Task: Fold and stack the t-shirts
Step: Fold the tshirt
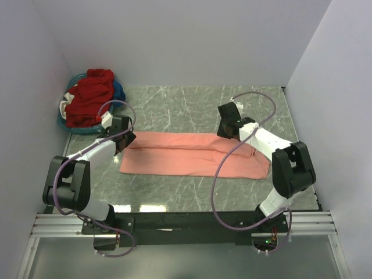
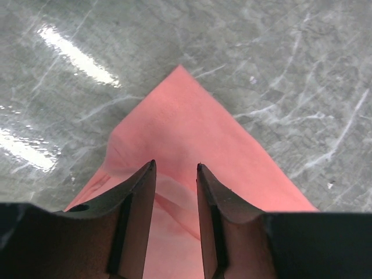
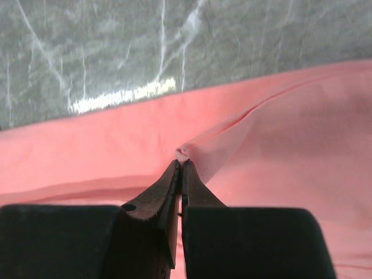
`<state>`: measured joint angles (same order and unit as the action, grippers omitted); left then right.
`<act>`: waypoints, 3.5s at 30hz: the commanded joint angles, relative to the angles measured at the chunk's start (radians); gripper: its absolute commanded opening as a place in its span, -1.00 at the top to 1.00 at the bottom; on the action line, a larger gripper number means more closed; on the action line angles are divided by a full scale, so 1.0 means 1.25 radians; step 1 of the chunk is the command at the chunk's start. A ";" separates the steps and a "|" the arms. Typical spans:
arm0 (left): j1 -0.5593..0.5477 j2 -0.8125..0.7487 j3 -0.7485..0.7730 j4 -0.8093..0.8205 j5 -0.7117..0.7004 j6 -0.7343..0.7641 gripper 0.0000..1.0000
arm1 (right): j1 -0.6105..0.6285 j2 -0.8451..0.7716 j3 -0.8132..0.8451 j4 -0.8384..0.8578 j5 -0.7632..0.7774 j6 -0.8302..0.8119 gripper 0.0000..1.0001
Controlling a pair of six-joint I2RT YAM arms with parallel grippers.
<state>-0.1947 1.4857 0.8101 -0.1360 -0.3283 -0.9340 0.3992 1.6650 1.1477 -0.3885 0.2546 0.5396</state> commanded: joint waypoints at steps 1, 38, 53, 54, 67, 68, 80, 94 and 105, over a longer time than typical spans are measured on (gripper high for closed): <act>0.011 -0.001 -0.018 0.024 0.007 -0.009 0.21 | 0.014 -0.072 -0.061 0.043 -0.006 0.032 1.00; 0.017 -0.062 -0.064 0.103 0.124 0.037 0.22 | 0.098 -0.575 -0.491 0.174 -0.068 0.188 0.17; -0.335 0.062 0.148 0.115 0.303 0.147 -0.07 | -0.261 -0.475 -0.408 0.083 -0.168 0.060 0.10; -0.356 0.077 0.162 0.114 0.306 0.148 -0.07 | -0.274 -0.477 -0.431 0.091 -0.175 0.062 0.08; -0.627 0.337 0.408 0.001 0.210 0.191 -0.17 | -0.457 -0.462 -0.513 0.118 -0.270 0.047 -0.11; -0.633 0.351 0.423 -0.006 0.188 0.193 -0.17 | -0.460 -0.461 -0.518 0.123 -0.274 0.047 -0.11; -0.673 0.409 0.442 -0.003 0.189 0.186 -0.17 | -0.473 -0.435 -0.544 0.175 -0.292 0.055 -0.07; -0.698 0.455 0.482 -0.007 0.190 0.174 0.01 | -0.473 -0.401 -0.545 0.213 -0.322 0.062 0.19; -0.701 0.429 0.475 -0.004 0.177 0.159 0.64 | -0.474 -0.420 -0.544 0.204 -0.335 0.053 0.77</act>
<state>-1.0618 2.0468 1.3750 -0.1562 -0.0879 -0.7269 -0.1841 1.1660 0.4690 -0.1539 -0.1513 0.6125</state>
